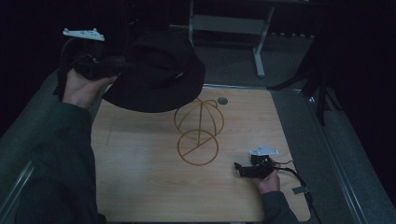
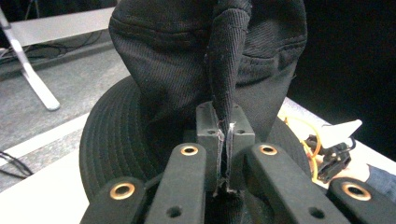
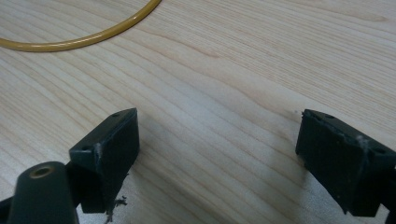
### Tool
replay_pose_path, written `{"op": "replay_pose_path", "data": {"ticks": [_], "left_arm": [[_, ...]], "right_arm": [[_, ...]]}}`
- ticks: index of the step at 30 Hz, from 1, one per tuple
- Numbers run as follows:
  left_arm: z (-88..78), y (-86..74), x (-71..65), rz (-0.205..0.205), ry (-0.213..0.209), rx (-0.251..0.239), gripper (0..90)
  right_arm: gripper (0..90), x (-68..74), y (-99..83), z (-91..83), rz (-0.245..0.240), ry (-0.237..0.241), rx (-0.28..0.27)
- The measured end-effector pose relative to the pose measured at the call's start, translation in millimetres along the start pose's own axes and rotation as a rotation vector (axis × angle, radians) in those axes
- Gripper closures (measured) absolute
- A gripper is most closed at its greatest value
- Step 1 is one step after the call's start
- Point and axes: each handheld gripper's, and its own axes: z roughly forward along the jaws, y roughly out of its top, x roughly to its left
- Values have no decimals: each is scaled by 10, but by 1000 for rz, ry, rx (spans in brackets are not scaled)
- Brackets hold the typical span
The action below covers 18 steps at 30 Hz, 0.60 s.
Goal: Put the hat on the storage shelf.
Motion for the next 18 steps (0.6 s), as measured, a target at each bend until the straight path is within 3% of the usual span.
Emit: {"op": "replay_pose_path", "data": {"ticks": [18], "left_arm": [[154,76,-196,44,-61,-1,878]], "right_arm": [[133,-1,0,0,-1,0,0]]}}
